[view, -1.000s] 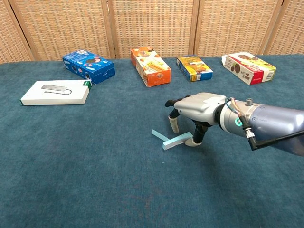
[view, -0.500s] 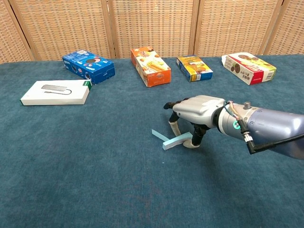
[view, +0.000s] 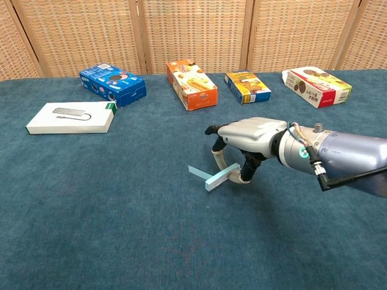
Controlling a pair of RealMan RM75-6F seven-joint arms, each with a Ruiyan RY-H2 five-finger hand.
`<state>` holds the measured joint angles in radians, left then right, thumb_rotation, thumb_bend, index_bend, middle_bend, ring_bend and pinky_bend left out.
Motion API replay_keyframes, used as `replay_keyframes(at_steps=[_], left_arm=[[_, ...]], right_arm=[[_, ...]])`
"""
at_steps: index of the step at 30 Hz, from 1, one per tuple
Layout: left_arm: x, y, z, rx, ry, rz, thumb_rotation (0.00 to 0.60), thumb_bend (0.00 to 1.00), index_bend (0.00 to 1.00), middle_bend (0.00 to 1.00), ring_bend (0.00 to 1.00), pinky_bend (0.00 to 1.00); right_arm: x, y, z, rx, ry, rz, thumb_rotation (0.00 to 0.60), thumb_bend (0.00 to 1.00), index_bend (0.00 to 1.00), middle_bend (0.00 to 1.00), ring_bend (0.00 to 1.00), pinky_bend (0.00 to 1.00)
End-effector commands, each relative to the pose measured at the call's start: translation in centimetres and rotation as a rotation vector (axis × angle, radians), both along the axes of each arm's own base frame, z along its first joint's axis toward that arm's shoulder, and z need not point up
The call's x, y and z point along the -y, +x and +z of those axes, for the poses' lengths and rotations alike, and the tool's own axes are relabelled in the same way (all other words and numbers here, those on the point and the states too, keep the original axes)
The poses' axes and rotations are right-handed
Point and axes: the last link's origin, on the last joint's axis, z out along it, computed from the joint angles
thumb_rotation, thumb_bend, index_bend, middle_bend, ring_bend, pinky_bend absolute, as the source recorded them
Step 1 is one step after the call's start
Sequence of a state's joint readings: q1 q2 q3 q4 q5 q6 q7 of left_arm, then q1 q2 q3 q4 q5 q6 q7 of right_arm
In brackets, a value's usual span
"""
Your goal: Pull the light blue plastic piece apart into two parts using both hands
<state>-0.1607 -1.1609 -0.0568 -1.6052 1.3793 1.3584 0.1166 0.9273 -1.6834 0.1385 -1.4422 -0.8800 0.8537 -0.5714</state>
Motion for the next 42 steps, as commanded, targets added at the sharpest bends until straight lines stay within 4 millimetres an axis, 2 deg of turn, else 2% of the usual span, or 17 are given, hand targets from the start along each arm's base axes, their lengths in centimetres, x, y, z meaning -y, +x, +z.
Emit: replay_keyframes(at_steps=[1,4,9,11,13,15,16,18,21,25,33,42], left_arm=[[-0.3,0.2,-0.1,0.003,-0.006,-0.015,0.6,0.0,0.0,0.0,0.0,0.0],[-1.3,1.1,-0.2,0.006,-0.029,-0.075,0.6,0.0,0.0,0.0,0.0,0.0],[-4.0,3.8,-0.7,-0.047,-0.094,-0.243,0.6,0.0,0.0,0.02,0.01,0.01],[-5.7,5.8,-1.4,-0.062,-0.153,-0.343,0.6,0.0,0.01,0.12,0.1,0.05],[-6.6,6.9,-2.0,-0.06,-0.185,-0.398,0.6,0.0,0.07,0.33,0.28,0.15],[-7.3,7.8,-2.5,-0.053,-0.21,-0.439,0.6,0.0,0.21,0.6,0.53,0.31],[-7.6,8.2,-2.8,-0.044,-0.223,-0.455,0.6,0.0,0.27,0.7,0.64,0.4],[-8.1,9.0,-3.4,-0.027,-0.251,-0.481,0.6,0.0,0.36,0.81,0.75,0.56],[-9.2,10.6,-4.7,0.004,-0.289,-0.536,0.6,0.0,0.47,0.89,0.84,0.74],[-10.6,12.8,-6.7,0.039,-0.316,-0.61,0.6,0.0,0.49,0.91,0.86,0.8],[-12.7,15.2,-9.6,0.001,-0.378,-0.654,0.6,0.01,0.5,0.91,0.86,0.8],[-14.2,18.2,-12.4,0.065,-0.41,-0.689,0.6,0.06,0.5,0.91,0.86,0.8]], right_arm=[[-0.3,0.3,0.7,0.039,0.013,-0.005,0.6,0.47,0.57,0.0,0.0,0.0],[-0.5,0.8,1.6,0.062,0.008,0.019,0.6,0.47,0.58,0.0,0.0,0.0],[-0.8,1.6,2.7,0.091,-0.007,0.04,0.6,0.47,0.58,0.0,0.0,0.0],[-1.0,2.1,3.1,0.108,-0.011,0.043,0.6,0.47,0.58,0.0,0.0,0.0],[-1.1,2.4,3.3,0.114,-0.011,0.044,0.6,0.47,0.58,0.0,0.0,0.0],[-1.2,2.6,3.4,0.117,-0.011,0.046,0.6,0.47,0.58,0.0,0.0,0.0],[-1.3,2.7,3.5,0.118,-0.013,0.048,0.6,0.47,0.58,0.0,0.0,0.0],[-1.3,2.9,3.6,0.121,-0.017,0.049,0.6,0.47,0.57,0.0,0.0,0.0],[-1.4,3.4,3.8,0.13,-0.025,0.05,0.6,0.47,0.58,0.0,0.0,0.0],[-1.3,4.1,4.0,0.142,-0.035,0.038,0.6,0.47,0.57,0.0,0.0,0.0],[-1.7,5.2,4.2,0.167,-0.032,0.034,0.6,0.47,0.57,0.0,0.0,0.0],[-1.6,6.4,4.1,0.207,-0.028,0.018,0.6,0.47,0.58,0.0,0.0,0.0]])
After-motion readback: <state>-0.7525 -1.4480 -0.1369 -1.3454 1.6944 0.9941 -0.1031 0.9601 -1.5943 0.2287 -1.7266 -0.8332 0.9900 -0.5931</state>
